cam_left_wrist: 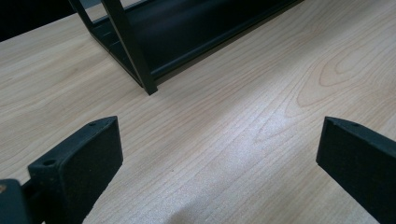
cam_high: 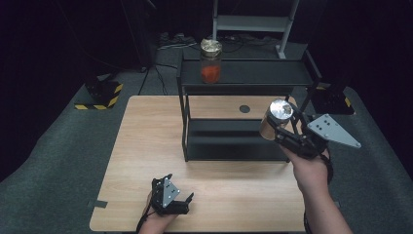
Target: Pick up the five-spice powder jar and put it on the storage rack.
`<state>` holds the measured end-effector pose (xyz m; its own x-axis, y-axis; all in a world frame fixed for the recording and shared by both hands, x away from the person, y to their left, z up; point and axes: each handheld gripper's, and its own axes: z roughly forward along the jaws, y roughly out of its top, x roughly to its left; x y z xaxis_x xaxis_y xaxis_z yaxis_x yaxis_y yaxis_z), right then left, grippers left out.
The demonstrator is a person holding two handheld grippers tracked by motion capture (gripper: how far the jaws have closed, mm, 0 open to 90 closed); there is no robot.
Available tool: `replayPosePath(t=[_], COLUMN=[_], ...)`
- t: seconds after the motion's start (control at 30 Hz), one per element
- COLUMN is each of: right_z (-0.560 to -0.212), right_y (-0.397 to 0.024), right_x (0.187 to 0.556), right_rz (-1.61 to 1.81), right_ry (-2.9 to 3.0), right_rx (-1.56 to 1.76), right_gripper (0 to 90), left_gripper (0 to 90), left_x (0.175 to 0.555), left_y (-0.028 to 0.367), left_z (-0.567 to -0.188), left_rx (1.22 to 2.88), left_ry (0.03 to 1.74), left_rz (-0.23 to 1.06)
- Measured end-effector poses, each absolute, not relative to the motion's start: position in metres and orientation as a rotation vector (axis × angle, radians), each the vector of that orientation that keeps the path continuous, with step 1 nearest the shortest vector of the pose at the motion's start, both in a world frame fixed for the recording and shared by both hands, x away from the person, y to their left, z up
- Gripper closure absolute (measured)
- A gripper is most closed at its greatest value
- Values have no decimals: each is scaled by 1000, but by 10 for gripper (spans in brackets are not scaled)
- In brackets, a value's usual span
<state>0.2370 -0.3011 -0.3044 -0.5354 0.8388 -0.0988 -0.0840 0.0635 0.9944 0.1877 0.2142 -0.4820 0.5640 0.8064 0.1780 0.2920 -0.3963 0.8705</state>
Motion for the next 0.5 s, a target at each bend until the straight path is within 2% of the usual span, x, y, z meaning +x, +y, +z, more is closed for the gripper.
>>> replayPosePath(t=[0.5], right_z=[-270], right_y=[-297], right_x=[244], right_rz=[1605], right_ry=[1545], right_rx=[752], right_gripper=[338], left_gripper=[7], left_x=[188], left_y=[215], left_z=[-482], left_rx=[1943], left_ry=[884], left_rz=[762])
